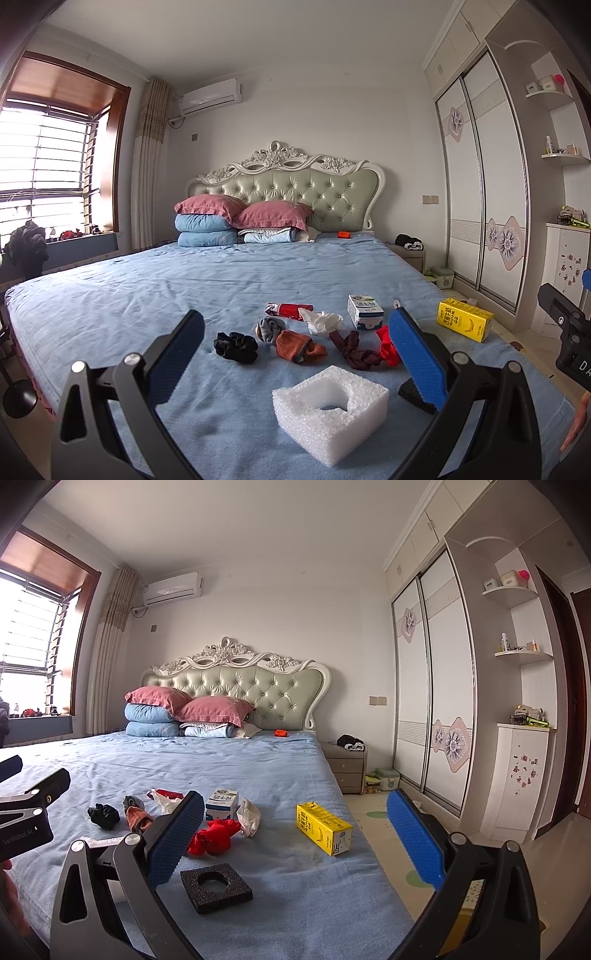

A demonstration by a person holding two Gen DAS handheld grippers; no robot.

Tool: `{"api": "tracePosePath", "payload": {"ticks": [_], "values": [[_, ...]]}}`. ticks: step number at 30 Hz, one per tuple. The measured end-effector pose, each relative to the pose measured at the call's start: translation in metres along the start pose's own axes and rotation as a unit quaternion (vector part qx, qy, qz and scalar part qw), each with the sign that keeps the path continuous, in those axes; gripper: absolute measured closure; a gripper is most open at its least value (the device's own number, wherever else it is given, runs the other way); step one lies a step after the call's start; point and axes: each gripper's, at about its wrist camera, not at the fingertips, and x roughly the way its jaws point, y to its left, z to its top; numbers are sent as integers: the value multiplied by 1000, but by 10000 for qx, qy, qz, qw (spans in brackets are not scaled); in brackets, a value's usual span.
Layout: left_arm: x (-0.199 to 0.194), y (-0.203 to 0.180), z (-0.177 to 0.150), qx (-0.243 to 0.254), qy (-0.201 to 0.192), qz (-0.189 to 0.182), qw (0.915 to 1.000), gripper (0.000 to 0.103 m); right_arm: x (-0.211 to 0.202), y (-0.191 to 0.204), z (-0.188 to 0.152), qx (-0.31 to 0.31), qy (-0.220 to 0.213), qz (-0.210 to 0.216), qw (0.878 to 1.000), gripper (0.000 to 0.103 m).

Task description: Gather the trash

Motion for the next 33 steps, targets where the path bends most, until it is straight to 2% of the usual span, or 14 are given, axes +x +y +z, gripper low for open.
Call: {"api": "tracePosePath", "payload": {"ticks": [16, 26, 30, 33], "values": [[8, 0, -4, 108, 331, 3, 9994, 3, 3, 8, -4, -48, 83, 60, 9999, 7], [21, 4, -14, 101, 651, -15, 9978, 4, 14, 15, -14, -112, 345, 127, 9993, 7], [32, 3, -21, 140, 928, -96, 9955, 3, 19, 15, -19, -138, 431, 132, 9989, 7], [51, 0, -32, 165, 1430, -349, 9890, 4, 25, 14, -23, -116, 517, 134, 9985, 7]]}}
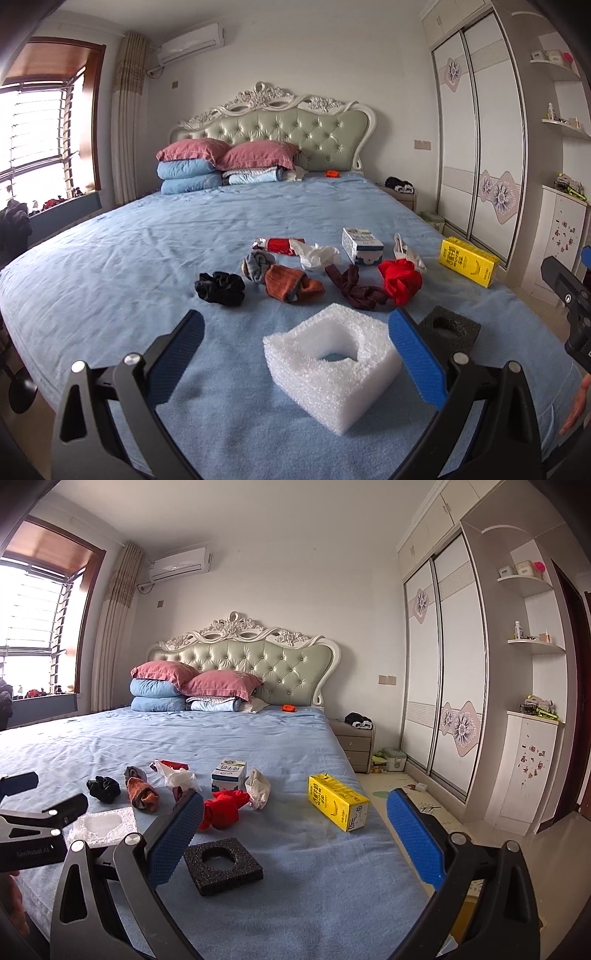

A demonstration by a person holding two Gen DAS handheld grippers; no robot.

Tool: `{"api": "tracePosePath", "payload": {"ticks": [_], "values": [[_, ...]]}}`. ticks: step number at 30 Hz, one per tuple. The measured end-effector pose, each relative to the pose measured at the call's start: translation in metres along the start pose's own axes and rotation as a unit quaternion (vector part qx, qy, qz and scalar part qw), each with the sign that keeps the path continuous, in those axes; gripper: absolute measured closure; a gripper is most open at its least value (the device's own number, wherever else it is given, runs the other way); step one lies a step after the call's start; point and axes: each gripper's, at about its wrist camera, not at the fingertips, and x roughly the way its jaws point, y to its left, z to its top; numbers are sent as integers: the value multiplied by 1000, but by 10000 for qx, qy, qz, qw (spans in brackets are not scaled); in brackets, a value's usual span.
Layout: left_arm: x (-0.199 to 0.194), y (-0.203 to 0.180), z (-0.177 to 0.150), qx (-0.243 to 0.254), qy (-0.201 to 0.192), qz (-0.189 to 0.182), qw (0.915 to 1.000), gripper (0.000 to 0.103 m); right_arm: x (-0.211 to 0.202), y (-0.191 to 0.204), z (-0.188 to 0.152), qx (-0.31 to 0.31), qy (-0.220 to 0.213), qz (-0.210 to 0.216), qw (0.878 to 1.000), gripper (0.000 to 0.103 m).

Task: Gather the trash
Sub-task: 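Grasp the black foam square with the right gripper while the left gripper approaches the white foam block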

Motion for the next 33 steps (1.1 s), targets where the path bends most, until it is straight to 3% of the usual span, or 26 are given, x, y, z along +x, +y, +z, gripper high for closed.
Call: {"api": "tracePosePath", "payload": {"ticks": [4, 6, 8, 19, 33], "values": [[27, -5, -10, 141, 451, -13, 9989, 4, 11, -2, -5, 40, 155, 37, 9999, 7], [33, -7, -12, 148, 545, -253, 9981, 4, 17, -2, -8, 56, 223, 56, 9997, 7], [35, -9, -13, 169, 565, -501, 9970, 4, 22, -2, -10, 68, 290, 79, 9995, 7], [57, -15, -3, 433, 536, -874, 9938, 3, 37, -4, -14, 180, 478, 155, 9986, 7], [65, -31, -3, 773, 552, -691, 9931, 2, 37, -4, -13, 191, 488, 151, 9985, 7]]}}
